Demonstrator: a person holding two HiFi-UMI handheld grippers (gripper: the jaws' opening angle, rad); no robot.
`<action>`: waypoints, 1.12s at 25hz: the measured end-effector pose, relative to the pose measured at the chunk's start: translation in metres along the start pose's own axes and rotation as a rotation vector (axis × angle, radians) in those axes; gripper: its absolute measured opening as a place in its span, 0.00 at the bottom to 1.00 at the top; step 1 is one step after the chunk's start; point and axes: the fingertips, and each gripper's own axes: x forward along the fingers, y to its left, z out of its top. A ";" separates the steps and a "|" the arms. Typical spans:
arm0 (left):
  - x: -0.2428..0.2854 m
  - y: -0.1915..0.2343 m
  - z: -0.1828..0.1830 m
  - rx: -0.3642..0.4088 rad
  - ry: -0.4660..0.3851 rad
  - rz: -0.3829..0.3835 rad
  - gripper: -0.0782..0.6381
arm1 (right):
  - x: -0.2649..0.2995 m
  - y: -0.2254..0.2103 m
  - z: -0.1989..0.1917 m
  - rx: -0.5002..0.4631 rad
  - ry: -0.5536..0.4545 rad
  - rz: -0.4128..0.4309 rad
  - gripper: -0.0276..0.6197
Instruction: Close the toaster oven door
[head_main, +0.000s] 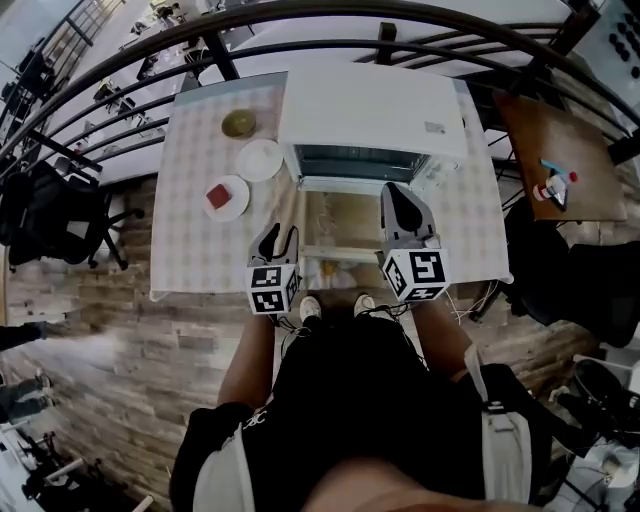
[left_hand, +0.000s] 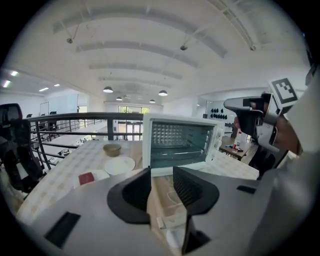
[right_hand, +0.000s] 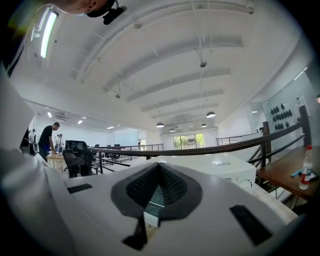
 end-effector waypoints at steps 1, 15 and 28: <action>0.001 0.001 -0.010 -0.006 0.020 0.000 0.30 | 0.001 0.001 -0.004 0.003 0.009 0.008 0.05; 0.018 -0.009 -0.114 -0.058 0.220 -0.075 0.31 | 0.008 -0.007 -0.041 0.023 0.095 0.014 0.05; 0.022 -0.008 -0.135 -0.007 0.215 -0.089 0.36 | 0.003 -0.015 -0.042 0.004 0.115 -0.005 0.05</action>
